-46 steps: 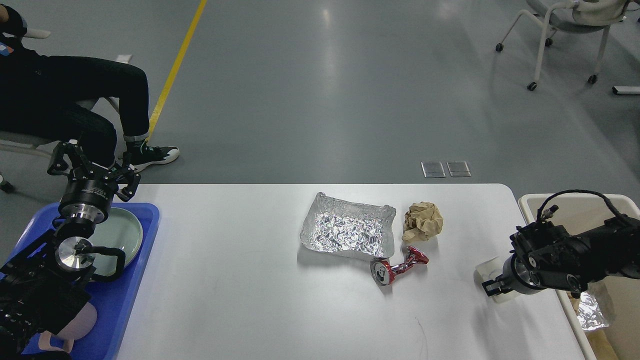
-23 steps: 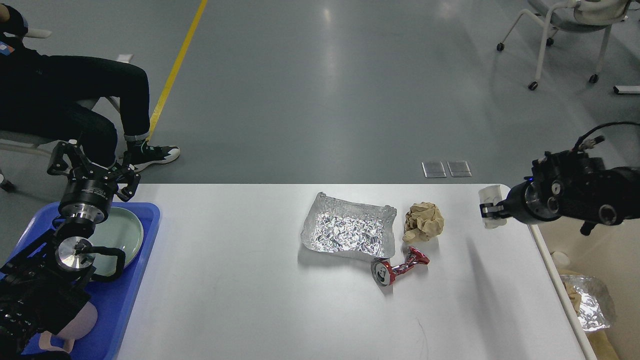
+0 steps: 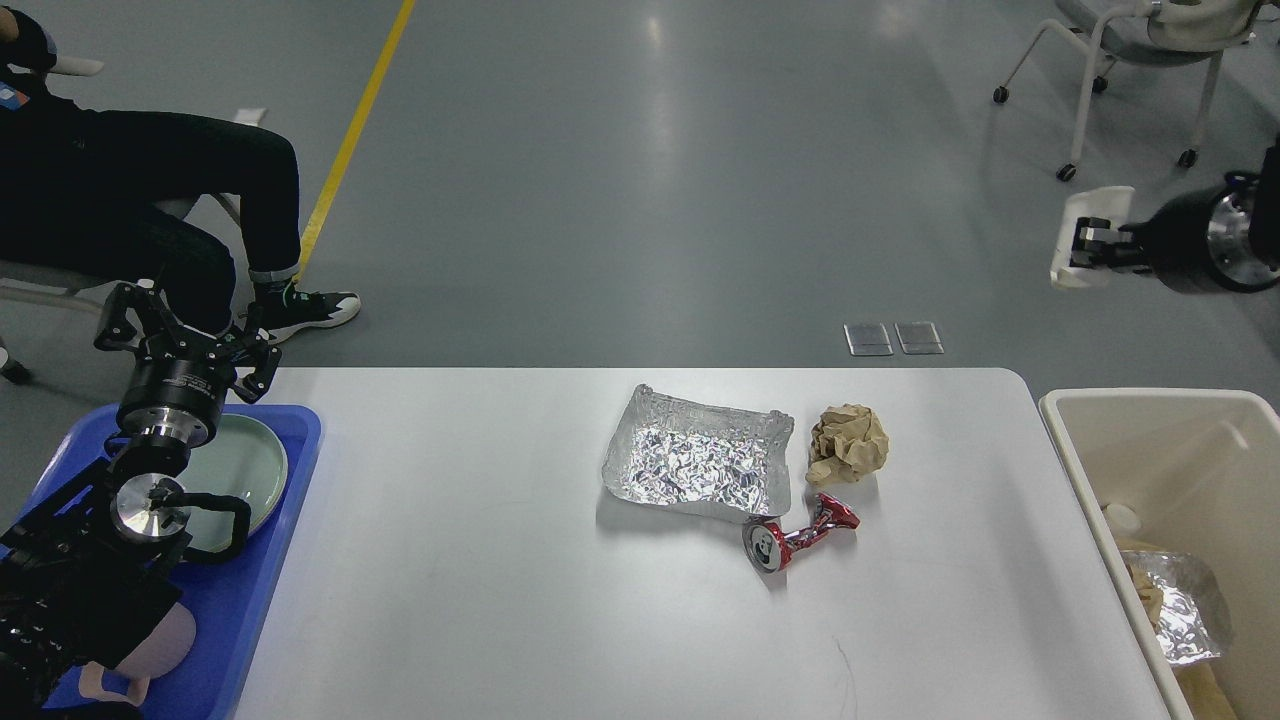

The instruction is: Tidy desktop

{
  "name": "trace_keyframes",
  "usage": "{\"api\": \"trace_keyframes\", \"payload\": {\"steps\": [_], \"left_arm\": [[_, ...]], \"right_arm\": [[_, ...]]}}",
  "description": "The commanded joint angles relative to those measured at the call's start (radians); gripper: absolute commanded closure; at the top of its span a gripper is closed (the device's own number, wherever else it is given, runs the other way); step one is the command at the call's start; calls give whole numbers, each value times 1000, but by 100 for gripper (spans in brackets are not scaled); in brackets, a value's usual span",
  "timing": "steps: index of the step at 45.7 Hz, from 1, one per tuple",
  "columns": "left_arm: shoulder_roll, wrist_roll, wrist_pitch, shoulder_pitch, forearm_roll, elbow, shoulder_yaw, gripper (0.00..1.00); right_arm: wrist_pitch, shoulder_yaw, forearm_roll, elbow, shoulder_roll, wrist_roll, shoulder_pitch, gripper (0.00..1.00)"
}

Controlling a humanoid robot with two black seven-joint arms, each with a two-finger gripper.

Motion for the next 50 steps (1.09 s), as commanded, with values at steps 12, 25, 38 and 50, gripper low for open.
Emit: {"api": "trace_keyframes", "payload": {"steps": [12, 25, 38, 50], "left_arm": [[0, 0, 0, 0, 0, 0, 0, 4], [0, 1, 0, 0, 0, 0, 0, 4], [0, 0, 0, 0, 0, 0, 0, 3], [0, 0, 0, 0, 0, 0, 0, 3]], "right_arm": [[-15, 13, 347, -424, 14, -12, -526, 100], [-221, 44, 370, -489, 71, -12, -767, 44], [-357, 134, 376, -589, 166, -11, -910, 1], [-355, 127, 377, -583, 187, -11, -903, 0]]}}
